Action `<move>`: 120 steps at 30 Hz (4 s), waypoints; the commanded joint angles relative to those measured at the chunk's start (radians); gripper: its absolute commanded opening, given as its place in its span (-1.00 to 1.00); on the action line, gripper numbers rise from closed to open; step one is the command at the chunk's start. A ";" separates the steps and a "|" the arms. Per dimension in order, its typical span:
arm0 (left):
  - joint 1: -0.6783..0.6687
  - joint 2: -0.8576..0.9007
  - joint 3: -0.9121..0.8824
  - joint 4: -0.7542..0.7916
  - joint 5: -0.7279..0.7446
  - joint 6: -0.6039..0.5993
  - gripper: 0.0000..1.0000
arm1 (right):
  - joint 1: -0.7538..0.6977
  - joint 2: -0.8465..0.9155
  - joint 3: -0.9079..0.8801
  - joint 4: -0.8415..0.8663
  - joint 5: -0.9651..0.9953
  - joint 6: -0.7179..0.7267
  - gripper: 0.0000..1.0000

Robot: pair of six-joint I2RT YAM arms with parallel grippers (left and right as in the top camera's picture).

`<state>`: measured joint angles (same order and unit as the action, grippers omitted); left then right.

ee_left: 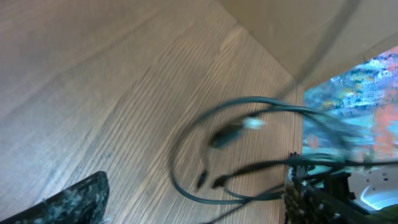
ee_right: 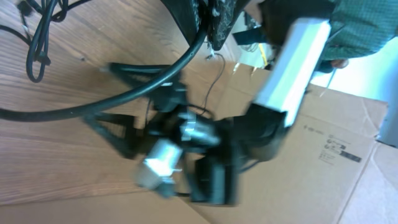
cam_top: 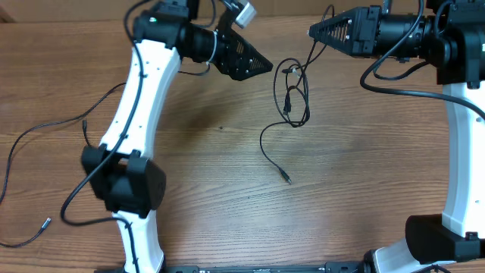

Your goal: Untangle cables

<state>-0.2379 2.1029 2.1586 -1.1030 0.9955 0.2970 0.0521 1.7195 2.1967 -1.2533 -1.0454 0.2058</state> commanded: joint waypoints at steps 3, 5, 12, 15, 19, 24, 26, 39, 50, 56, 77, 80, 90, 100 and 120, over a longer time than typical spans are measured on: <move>-0.008 0.094 -0.003 -0.016 0.009 0.029 0.73 | -0.002 -0.029 0.030 -0.010 -0.049 0.004 -0.93; -0.010 0.117 -0.003 -0.024 0.008 0.029 0.74 | -0.002 -0.029 0.030 -0.009 -0.049 0.004 -0.93; -0.093 0.193 -0.004 -0.014 0.109 0.029 0.71 | -0.002 -0.029 0.030 0.011 -0.050 0.004 -0.93; -0.138 0.218 -0.004 0.012 0.028 0.000 0.50 | -0.002 -0.029 0.030 0.033 -0.056 0.003 -0.93; -0.171 0.246 -0.004 0.078 -0.175 -0.231 0.32 | -0.002 -0.029 0.030 0.092 -0.056 0.003 -0.93; -0.174 0.248 -0.003 0.099 -0.294 -0.406 0.23 | -0.002 -0.029 0.030 0.176 -0.057 0.004 -0.93; -0.171 0.248 -0.003 0.102 -0.295 -0.441 0.22 | -0.002 -0.029 0.030 0.193 -0.057 0.004 -0.93; -0.190 0.248 -0.004 0.143 -0.309 -0.512 0.25 | -0.002 -0.029 0.030 0.171 -0.056 -0.001 -0.93; -0.209 0.248 -0.004 0.147 -0.394 -0.591 0.40 | -0.003 -0.029 0.030 0.168 -0.055 0.000 -0.93; -0.241 0.248 -0.004 0.146 -0.468 -0.594 0.34 | -0.003 -0.029 0.030 0.167 -0.055 0.000 -0.93; -0.260 0.248 -0.004 0.151 -0.509 -0.665 0.51 | -0.003 -0.029 0.030 0.143 -0.029 0.000 -0.92; -0.266 0.248 -0.004 0.156 -0.509 -0.719 0.60 | -0.003 -0.029 0.030 0.142 -0.012 0.000 -0.93; -0.281 0.248 -0.004 0.185 -0.508 -0.797 0.70 | -0.003 -0.029 0.030 0.129 -0.002 0.000 -0.93; -0.305 0.248 -0.004 0.189 -0.525 -0.828 0.67 | -0.003 -0.029 0.030 0.117 -0.003 -0.024 -0.93; -0.312 0.248 -0.004 0.196 -0.534 -0.881 -0.14 | -0.003 -0.029 0.030 0.077 0.043 -0.047 -0.93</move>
<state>-0.5438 2.3440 2.1521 -0.9112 0.4698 -0.5823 0.0521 1.7195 2.1971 -1.1770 -1.0096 0.1761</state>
